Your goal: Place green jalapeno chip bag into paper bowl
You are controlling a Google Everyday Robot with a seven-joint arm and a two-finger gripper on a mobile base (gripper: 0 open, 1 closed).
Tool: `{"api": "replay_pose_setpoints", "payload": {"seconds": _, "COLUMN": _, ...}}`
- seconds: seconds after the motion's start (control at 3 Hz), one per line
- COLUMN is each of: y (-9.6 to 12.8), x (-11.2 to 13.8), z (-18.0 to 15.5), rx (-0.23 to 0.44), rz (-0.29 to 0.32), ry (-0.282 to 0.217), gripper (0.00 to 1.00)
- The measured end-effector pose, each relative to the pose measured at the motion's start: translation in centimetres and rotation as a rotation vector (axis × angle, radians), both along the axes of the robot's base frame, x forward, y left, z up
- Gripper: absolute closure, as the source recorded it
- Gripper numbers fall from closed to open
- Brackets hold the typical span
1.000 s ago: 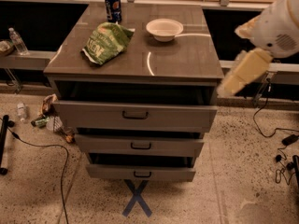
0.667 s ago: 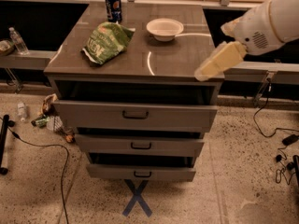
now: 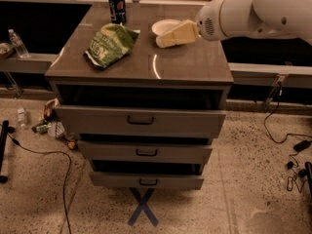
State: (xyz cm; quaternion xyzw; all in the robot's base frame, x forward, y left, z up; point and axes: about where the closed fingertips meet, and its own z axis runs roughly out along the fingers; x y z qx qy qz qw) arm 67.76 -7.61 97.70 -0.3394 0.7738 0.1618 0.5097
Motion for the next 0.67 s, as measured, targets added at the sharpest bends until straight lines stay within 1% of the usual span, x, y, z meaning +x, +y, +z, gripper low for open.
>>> {"api": "replay_pose_setpoints", "payload": {"seconds": 0.33, "y": 0.1, "x": -0.1, "z": -0.2, "rx": -0.003, "rz": 0.006, "ry": 0.007, "gripper": 0.0}}
{"api": "replay_pose_setpoints", "payload": {"seconds": 0.67, "y": 4.7, "x": 2.1, "z": -3.5, "rx": 0.025, "rz": 0.082, "ry": 0.0, "gripper": 0.0}}
